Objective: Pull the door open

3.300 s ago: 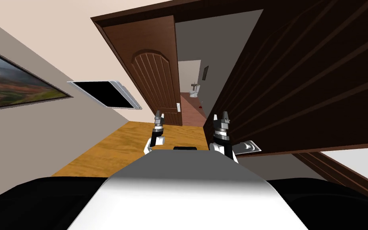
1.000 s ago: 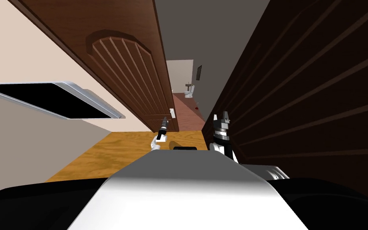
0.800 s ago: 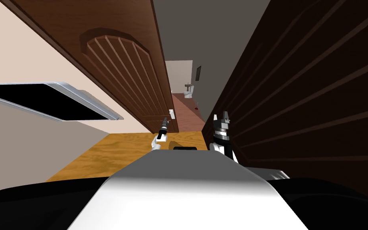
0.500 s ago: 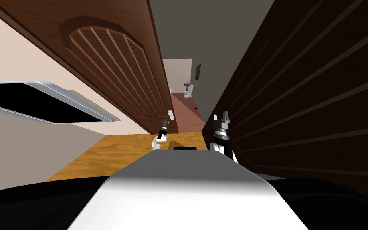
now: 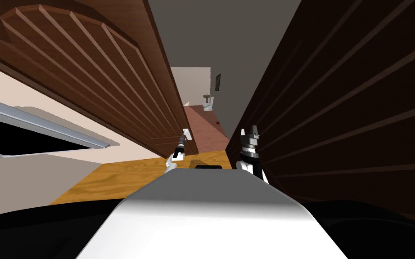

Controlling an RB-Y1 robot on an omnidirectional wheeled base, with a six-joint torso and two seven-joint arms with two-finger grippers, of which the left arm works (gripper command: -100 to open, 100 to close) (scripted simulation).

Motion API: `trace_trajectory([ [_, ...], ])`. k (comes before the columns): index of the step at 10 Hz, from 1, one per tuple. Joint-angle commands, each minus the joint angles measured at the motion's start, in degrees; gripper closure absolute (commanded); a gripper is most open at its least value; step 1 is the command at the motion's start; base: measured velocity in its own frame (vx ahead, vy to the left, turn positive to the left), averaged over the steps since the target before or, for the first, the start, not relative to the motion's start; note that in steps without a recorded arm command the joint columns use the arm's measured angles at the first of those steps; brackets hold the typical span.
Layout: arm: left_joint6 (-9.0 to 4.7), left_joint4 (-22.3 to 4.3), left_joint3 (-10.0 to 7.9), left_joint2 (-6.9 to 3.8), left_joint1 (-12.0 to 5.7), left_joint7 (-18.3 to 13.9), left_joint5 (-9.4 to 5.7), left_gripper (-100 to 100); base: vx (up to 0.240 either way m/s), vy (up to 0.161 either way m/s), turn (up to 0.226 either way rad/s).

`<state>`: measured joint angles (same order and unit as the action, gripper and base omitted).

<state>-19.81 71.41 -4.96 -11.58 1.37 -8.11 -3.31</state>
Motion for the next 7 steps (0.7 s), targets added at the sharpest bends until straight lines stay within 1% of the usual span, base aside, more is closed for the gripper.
trace_trajectory([
  [1, -0.89, -1.3, -1.12, -1.76, 0.12, -1.2, -0.74, -100, 0.214, -0.021, -0.165],
  [2, -1.12, -1.6, -1.41, -2.22, 0.16, -1.4, -0.94, -100, 0.182, -0.015, -0.094],
  [3, -1.61, -2.3, -2.08, -3.25, 0.24, -2.1, -1.37, -100, 0.19, -0.037, -0.125],
  [4, -1.01, -1.6, -1.71, -2.66, 0.25, -1.6, -1.12, -100, 0.092, -0.014, -0.022],
  [5, -1.01, -1.6, -1.71, -2.66, 0.25, -1.6, -1.12, 100, -0.013, 0.004, 0.024],
  [7, -1.01, -1.6, -1.71, -2.66, 0.25, -1.6, -1.12, 100, -0.029, 0.006, -0.008],
])
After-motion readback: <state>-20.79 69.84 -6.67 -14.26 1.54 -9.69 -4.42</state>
